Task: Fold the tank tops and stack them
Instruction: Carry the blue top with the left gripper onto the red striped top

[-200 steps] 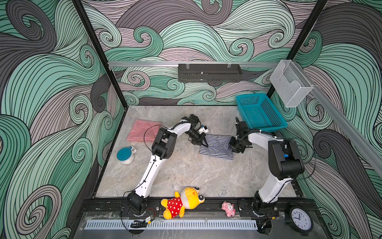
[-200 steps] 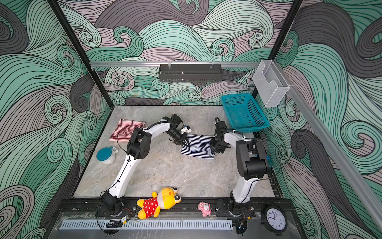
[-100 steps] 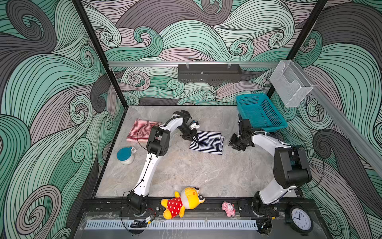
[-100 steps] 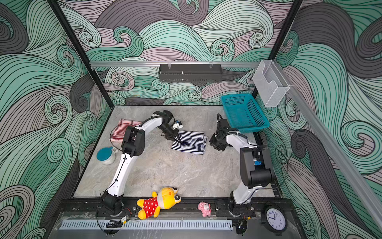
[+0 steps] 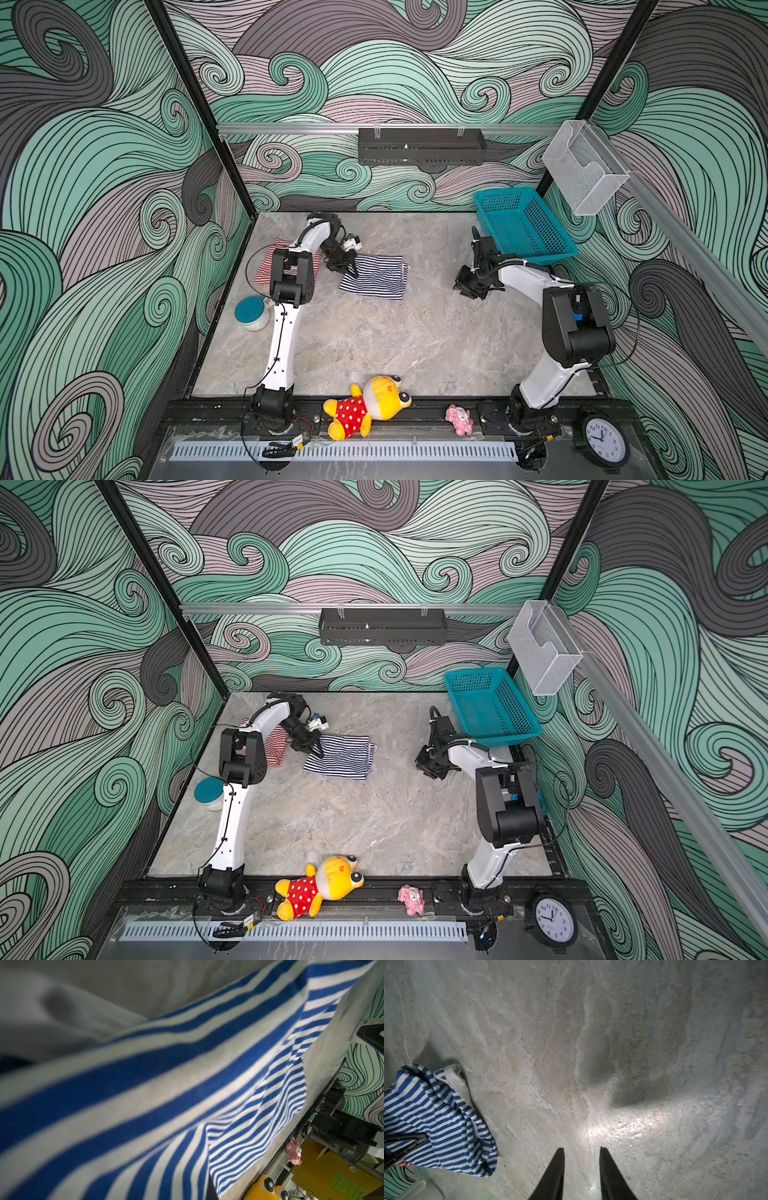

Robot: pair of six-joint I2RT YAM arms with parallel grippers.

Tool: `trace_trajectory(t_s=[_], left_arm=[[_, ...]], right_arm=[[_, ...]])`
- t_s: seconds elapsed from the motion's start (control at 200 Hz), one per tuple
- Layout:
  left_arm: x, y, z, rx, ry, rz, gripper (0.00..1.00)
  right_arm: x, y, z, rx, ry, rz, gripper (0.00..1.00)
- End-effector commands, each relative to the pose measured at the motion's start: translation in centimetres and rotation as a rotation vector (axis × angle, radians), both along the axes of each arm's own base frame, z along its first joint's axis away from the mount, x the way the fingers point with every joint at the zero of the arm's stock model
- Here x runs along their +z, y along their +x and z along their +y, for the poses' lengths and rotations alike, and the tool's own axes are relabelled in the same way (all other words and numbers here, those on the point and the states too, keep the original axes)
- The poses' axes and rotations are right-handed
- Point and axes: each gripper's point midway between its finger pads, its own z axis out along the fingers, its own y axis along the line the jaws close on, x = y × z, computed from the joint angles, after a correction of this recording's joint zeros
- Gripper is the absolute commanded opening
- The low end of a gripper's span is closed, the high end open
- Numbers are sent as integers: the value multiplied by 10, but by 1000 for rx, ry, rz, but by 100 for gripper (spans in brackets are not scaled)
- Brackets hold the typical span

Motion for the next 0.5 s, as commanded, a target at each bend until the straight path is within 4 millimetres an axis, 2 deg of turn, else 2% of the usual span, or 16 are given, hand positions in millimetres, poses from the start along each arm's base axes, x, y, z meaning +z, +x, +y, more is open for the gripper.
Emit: trace_trajectory(t_s=[0.0, 0.2, 0.495], left_arm=[[43, 0, 21, -41, 23, -77, 0], [56, 6, 45, -51, 100, -139, 0], [72, 13, 81, -57, 204, -195, 0]], right_arm=[[-1, 7, 8, -3, 16, 1, 31], [-2, 13, 17, 9, 26, -5, 31], [1, 14, 17, 17, 19, -8, 31]])
